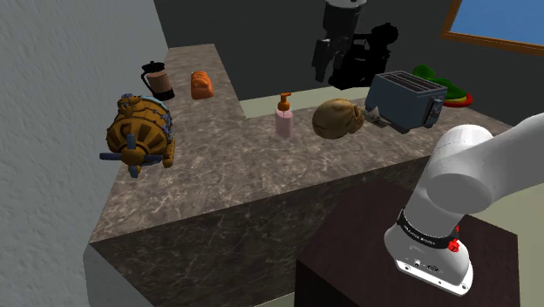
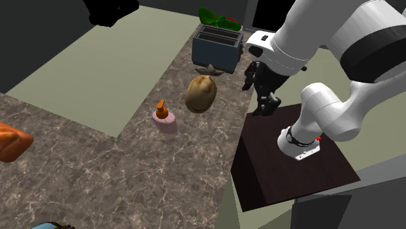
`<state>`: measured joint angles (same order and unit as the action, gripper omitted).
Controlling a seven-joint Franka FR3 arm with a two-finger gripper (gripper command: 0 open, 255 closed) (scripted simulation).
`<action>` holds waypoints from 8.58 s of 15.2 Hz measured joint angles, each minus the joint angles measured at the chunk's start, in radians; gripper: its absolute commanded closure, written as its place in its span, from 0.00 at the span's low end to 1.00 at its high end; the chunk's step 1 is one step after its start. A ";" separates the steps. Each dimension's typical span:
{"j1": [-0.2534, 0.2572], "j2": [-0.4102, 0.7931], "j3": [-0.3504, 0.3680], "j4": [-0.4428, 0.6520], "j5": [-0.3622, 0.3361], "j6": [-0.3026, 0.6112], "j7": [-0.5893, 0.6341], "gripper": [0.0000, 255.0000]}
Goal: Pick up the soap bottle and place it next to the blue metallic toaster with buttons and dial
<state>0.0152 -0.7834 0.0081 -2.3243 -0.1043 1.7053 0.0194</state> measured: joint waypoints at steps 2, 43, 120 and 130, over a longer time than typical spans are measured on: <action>-0.002 0.013 -0.004 -0.002 -0.001 0.013 0.000 0.00; -0.144 1.139 -0.205 0.437 0.216 0.597 -0.131 0.00; -0.211 0.786 -0.286 0.681 0.131 0.007 -0.223 1.00; -0.302 0.608 -0.387 0.501 0.077 0.015 -0.405 1.00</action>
<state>-0.2869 -0.1752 -0.3787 -1.8232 -0.0271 1.7205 -0.3859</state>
